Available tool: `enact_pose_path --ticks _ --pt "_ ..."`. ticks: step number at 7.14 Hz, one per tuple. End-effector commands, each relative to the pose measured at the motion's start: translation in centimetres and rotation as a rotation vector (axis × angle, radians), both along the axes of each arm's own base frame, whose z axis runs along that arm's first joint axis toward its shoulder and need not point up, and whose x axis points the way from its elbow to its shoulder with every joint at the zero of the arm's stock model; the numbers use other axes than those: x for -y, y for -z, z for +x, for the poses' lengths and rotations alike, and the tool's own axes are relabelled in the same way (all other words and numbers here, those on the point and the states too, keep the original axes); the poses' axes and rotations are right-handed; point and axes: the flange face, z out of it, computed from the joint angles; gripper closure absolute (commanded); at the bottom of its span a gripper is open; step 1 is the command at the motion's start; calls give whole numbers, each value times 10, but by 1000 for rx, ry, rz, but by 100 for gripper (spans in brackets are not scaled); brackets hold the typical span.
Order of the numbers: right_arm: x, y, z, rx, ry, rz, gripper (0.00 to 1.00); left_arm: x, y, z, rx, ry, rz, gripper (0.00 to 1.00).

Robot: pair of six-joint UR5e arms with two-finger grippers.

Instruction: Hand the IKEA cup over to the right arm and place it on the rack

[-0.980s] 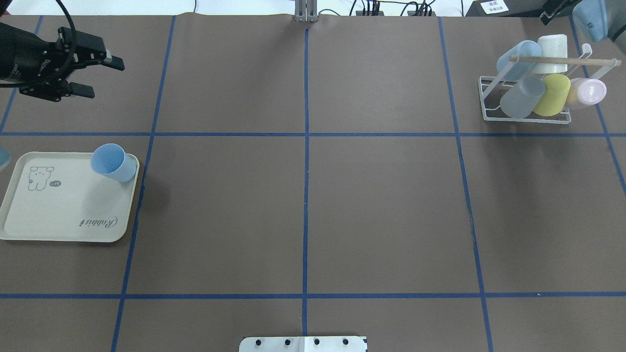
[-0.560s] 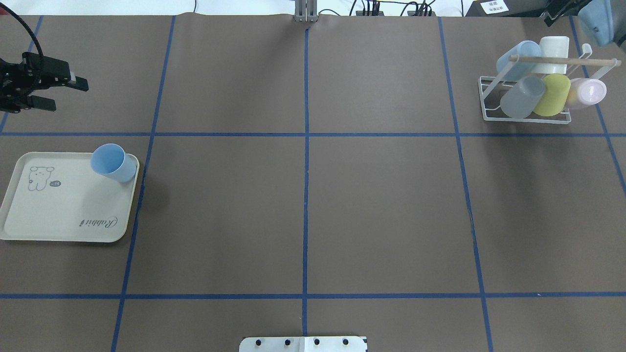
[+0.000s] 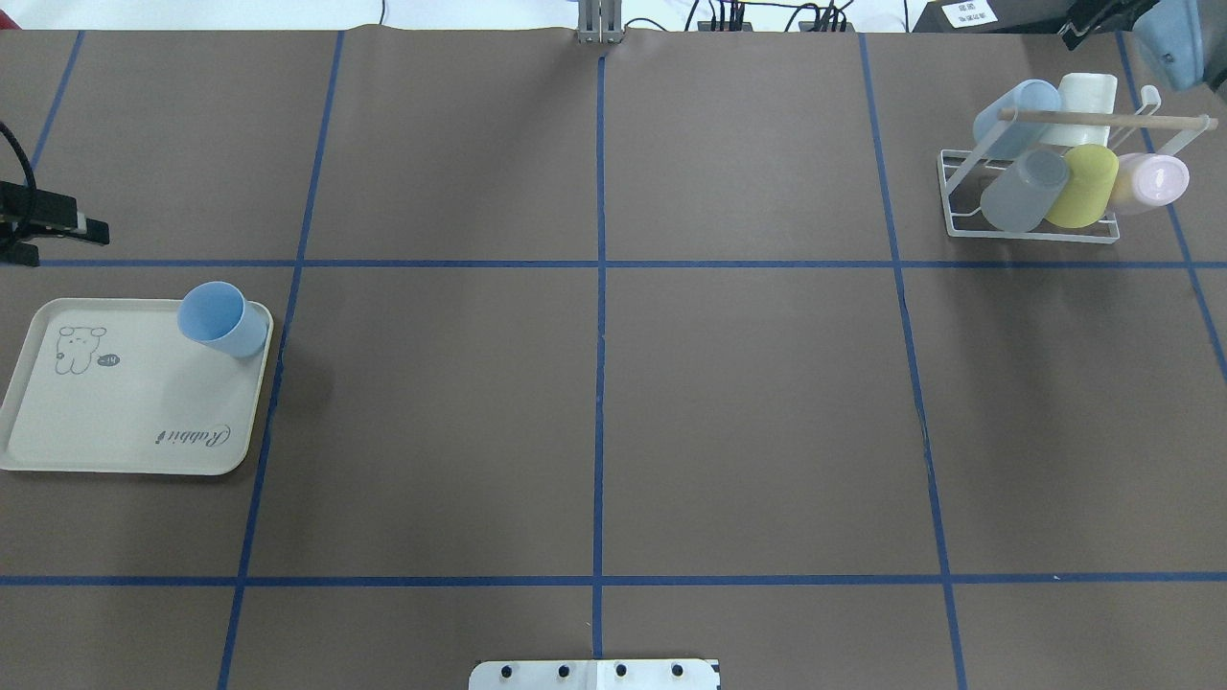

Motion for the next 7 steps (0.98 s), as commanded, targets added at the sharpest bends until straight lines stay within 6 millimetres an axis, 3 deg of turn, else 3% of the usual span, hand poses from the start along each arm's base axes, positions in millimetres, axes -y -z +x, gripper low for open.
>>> enact_pose_path --ticks 1,2,3,4,5,7 --pt "-24 4 30 101 -11 -3 1 -8 -27 32 79 -75 -72 1" --pt "-59 -4 36 108 -9 17 1 6 -39 60 123 -80 -69 6" --pt "-77 -5 39 113 -22 17 1 16 -43 88 140 -104 -66 10" --pt "-79 -2 39 117 -33 12 1 15 -50 100 157 -115 -69 13" --pt "-80 -4 40 118 -33 9 1 17 -45 115 155 -131 -61 13" --pt "-81 -6 39 125 -31 3 1 24 -55 127 181 -127 -66 20"
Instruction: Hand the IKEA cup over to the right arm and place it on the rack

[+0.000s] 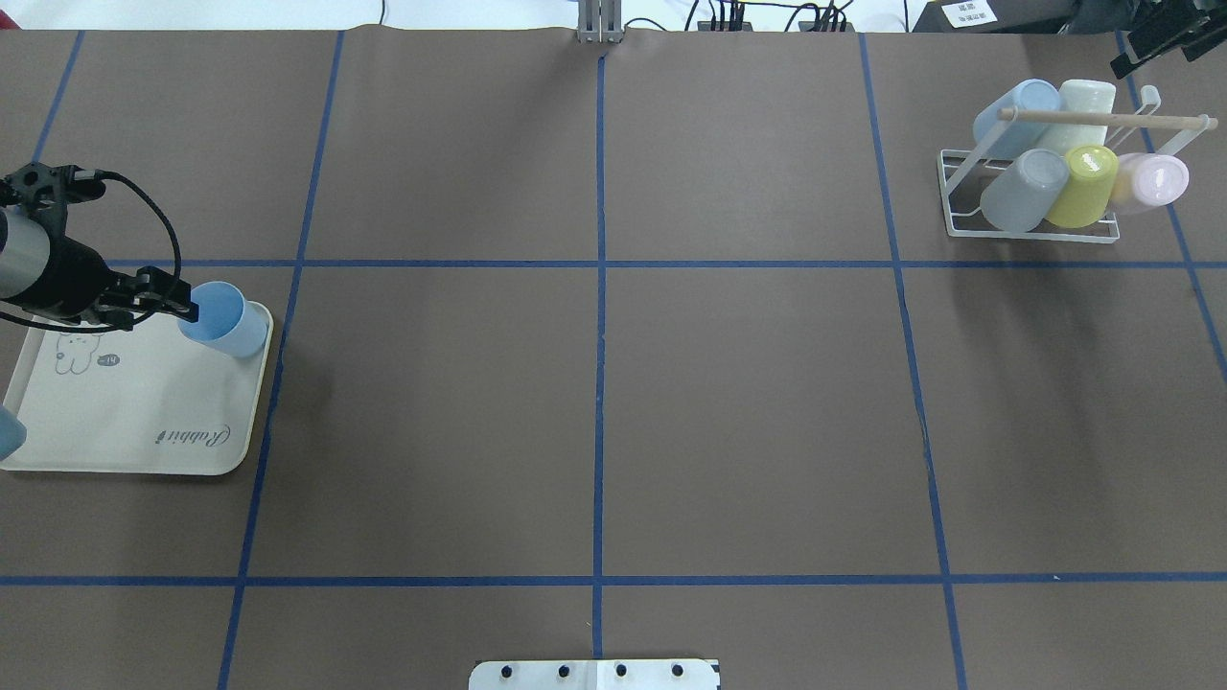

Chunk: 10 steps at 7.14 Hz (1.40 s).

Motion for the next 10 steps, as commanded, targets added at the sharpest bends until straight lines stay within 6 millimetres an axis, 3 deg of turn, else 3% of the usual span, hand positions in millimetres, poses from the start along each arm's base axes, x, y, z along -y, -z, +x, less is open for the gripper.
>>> enact_pose_path --ticks 1,2,3,5,7,8,9,10 --pt "-1 -1 0 4 1 -4 1 7 -9 20 36 2 7 29" --pt "-1 -1 0 5 1 -4 1 6 -9 21 36 0 6 69" --pt "-1 -2 0 4 1 -6 1 5 -9 23 36 -3 6 100" --pt "0 -5 -1 1 2 -9 1 2 2 24 16 -12 14 100" --pt "3 3 -2 3 2 0 1 -4 37 10 -53 -34 18 100" --pt "1 12 -3 38 -6 -16 1 2 71 -15 -80 -10 10 100" --pt "-4 22 -6 102 -54 -91 1 4 117 -16 -111 7 9 100" --pt "-15 50 -6 140 -120 -136 1 16 166 -7 -183 92 -60 100"
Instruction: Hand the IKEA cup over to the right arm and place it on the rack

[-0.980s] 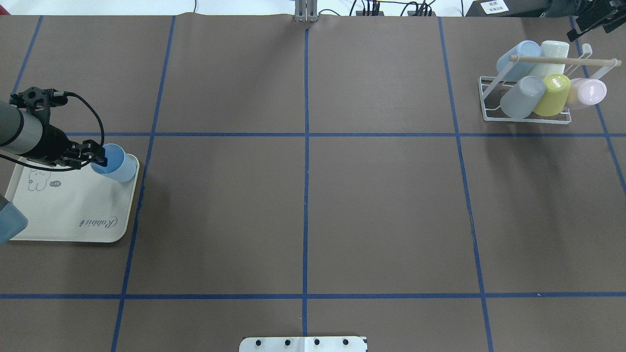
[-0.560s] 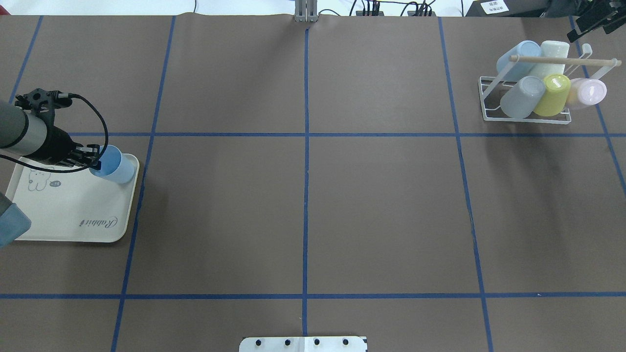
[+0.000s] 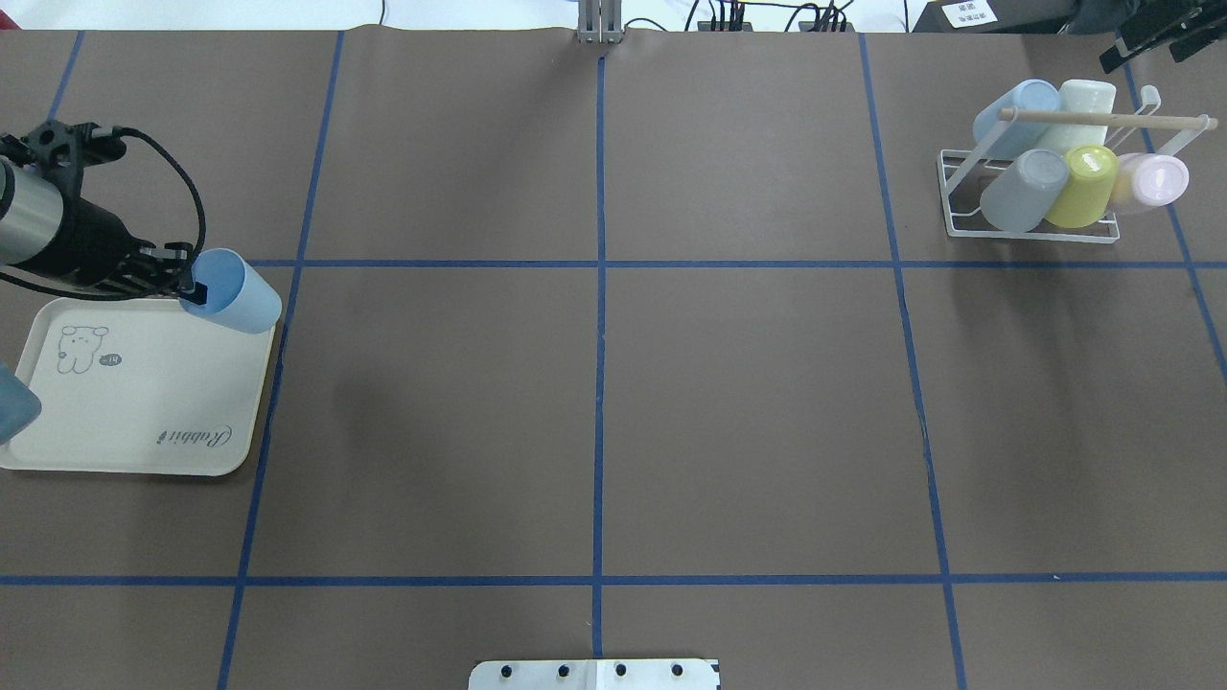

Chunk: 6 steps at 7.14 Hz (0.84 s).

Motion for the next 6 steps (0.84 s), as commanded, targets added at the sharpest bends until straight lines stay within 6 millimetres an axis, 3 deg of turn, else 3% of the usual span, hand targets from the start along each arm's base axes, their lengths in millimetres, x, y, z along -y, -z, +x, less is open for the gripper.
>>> enact_pose_path --ticks 1,2,3,5,6 --pt "-22 55 -8 87 -105 -87 1 17 102 10 -148 133 -128 100" --pt "-38 89 -26 127 -128 -114 1 19 140 15 -211 177 -184 100" --pt "-64 126 -61 175 -149 -177 1 16 170 25 -271 203 -248 100" --pt "-114 188 -103 250 -163 -221 2 0 236 42 -445 232 -374 100" --pt "-127 204 -128 310 -215 -211 2 -10 244 50 -480 212 -372 100"
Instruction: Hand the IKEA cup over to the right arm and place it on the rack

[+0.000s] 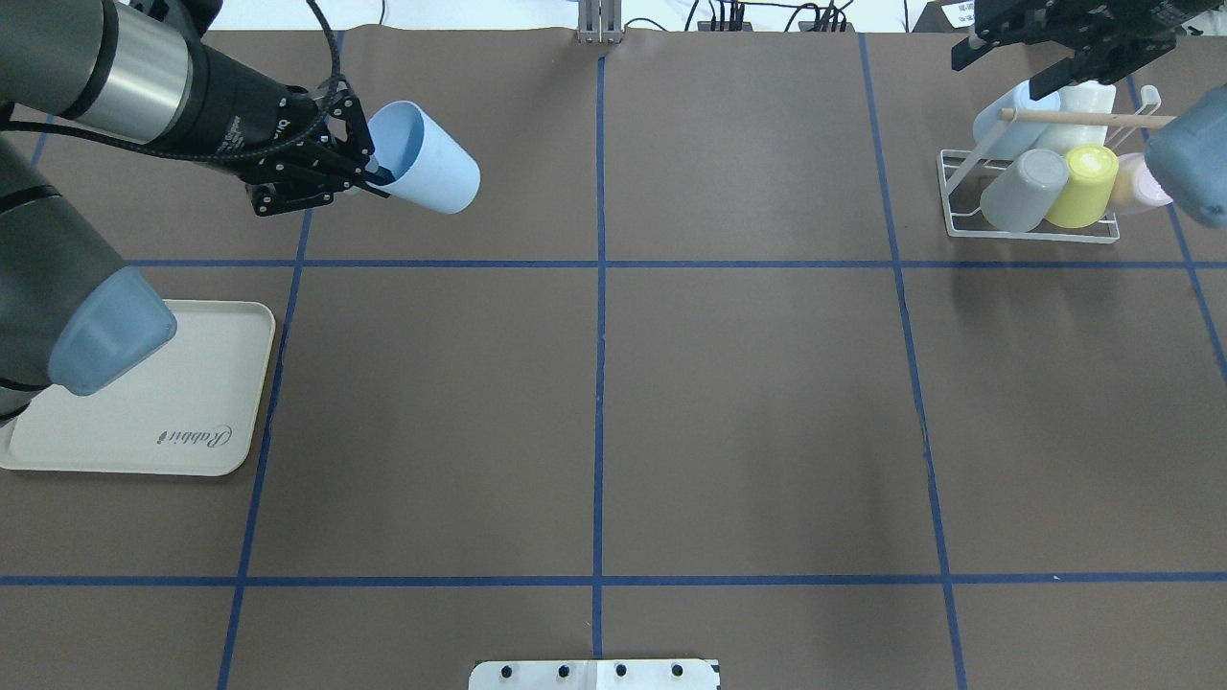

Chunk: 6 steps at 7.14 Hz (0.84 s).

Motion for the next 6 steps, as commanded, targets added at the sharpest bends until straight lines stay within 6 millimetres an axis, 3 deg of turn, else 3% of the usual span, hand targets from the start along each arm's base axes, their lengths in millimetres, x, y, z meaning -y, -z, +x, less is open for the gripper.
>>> enact_pose_path --ticks 1,4,6 --pt "-38 39 -60 170 -121 -12 1 -27 29 17 -87 -39 0 100" --pt "-89 63 -127 420 -169 10 1 -62 55 16 -230 -65 -68 100" --pt "-124 66 -137 596 -101 105 1 -74 61 11 -378 -86 -170 100"
